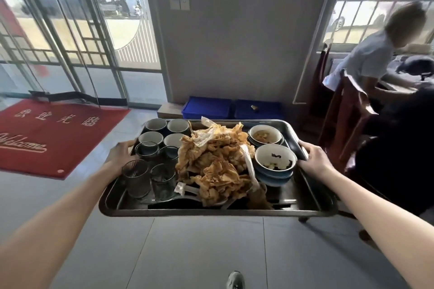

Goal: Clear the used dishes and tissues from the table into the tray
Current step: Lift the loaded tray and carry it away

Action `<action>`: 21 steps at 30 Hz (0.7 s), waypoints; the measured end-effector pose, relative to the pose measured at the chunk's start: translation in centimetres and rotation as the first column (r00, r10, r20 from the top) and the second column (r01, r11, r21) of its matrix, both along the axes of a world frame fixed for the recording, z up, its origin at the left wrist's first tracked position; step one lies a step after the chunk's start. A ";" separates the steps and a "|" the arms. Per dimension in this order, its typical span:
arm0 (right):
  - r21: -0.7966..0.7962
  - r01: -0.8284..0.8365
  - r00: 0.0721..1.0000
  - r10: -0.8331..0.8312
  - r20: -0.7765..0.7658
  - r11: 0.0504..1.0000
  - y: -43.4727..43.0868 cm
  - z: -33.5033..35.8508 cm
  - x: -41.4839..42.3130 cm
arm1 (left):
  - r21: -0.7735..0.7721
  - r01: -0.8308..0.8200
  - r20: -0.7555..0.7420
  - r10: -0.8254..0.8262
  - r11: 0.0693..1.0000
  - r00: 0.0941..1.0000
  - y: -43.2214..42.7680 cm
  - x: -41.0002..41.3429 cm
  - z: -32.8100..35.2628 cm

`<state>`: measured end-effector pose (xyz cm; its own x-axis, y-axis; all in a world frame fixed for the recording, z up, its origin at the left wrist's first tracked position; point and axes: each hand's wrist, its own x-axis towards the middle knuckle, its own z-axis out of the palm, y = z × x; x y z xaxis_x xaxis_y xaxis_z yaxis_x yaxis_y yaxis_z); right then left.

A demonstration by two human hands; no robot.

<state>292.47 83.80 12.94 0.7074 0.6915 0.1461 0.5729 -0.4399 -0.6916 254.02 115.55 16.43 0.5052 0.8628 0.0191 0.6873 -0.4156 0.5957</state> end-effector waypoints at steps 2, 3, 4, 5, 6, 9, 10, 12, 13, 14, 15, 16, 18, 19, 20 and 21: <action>0.007 -0.005 1.000 0.005 0.021 1.000 4.2 -0.3 3.6 | 0.007 -0.021 -0.012 0.021 1.000 1.000 3.4 3.4 -0.5; 0.008 0.001 1.000 -0.001 0.025 1.000 6.2 -0.5 5.3 | 0.006 -0.031 -0.019 0.031 1.000 0.999 5.1 5.1 -0.7; 0.008 0.005 1.000 -0.005 0.025 1.000 8.2 -0.5 7.1 | 0.004 -0.037 -0.024 0.037 0.999 0.999 6.8 6.9 -0.7; 0.006 0.000 1.000 0.000 0.028 1.000 10.1 -0.6 8.9 | -0.001 -0.043 -0.023 0.043 0.999 0.999 8.5 8.6 -0.8; 0.001 -0.010 1.000 0.010 0.027 1.000 12.1 -0.7 10.7 | -0.010 -0.048 -0.018 0.048 0.999 0.999 10.2 10.2 -0.8; 0.002 -0.036 0.999 0.035 0.021 0.999 18.0 -0.3 16.1 | -0.033 -0.047 -0.001 0.047 0.998 0.999 15.6 14.8 -0.7; 0.005 -0.041 0.999 0.041 0.023 0.999 20.0 -0.2 17.7 | -0.036 -0.049 -0.003 0.049 0.998 0.999 17.4 16.2 -0.7; 0.001 -0.057 0.998 0.057 0.022 0.998 23.9 -0.3 20.5 | -0.044 -0.070 -0.001 0.070 0.997 0.998 21.1 19.0 -0.7; 0.000 -0.062 0.998 0.062 0.022 0.998 25.9 -0.3 22.0 | -0.046 -0.077 0.005 0.077 0.996 0.997 23.1 20.3 -0.9; -0.003 -0.065 0.998 0.065 0.023 0.998 27.9 -0.4 23.4 | -0.049 -0.083 0.009 0.083 0.995 0.996 25.0 21.7 -1.1; -0.007 -0.066 0.997 0.066 0.025 0.998 30.0 -0.7 24.8 | -0.052 -0.090 0.009 0.091 0.995 0.996 27.0 23.0 -1.5; -0.008 -0.064 0.998 0.064 0.026 0.998 32.1 -1.1 26.2 | -0.051 -0.097 0.007 0.097 0.994 0.995 29.1 24.3 -1.8; -0.010 -0.060 0.998 0.060 0.017 0.998 36.3 -2.0 28.9 | -0.047 -0.103 0.013 0.103 0.994 0.995 33.4 26.9 -2.5; -0.015 -0.059 0.998 0.059 0.004 0.998 38.5 -2.4 30.3 | -0.051 -0.102 0.019 0.103 0.994 0.995 35.7 28.3 -2.9; -0.019 -0.057 0.998 0.057 -0.006 0.998 40.7 -2.8 31.6 | -0.054 -0.097 0.026 0.098 0.994 0.995 37.9 29.7 -3.2; -0.018 -0.052 0.999 0.052 -0.012 0.999 42.9 -3.1 32.8 | -0.060 -0.089 0.033 0.091 0.994 0.995 40.2 31.1 -3.4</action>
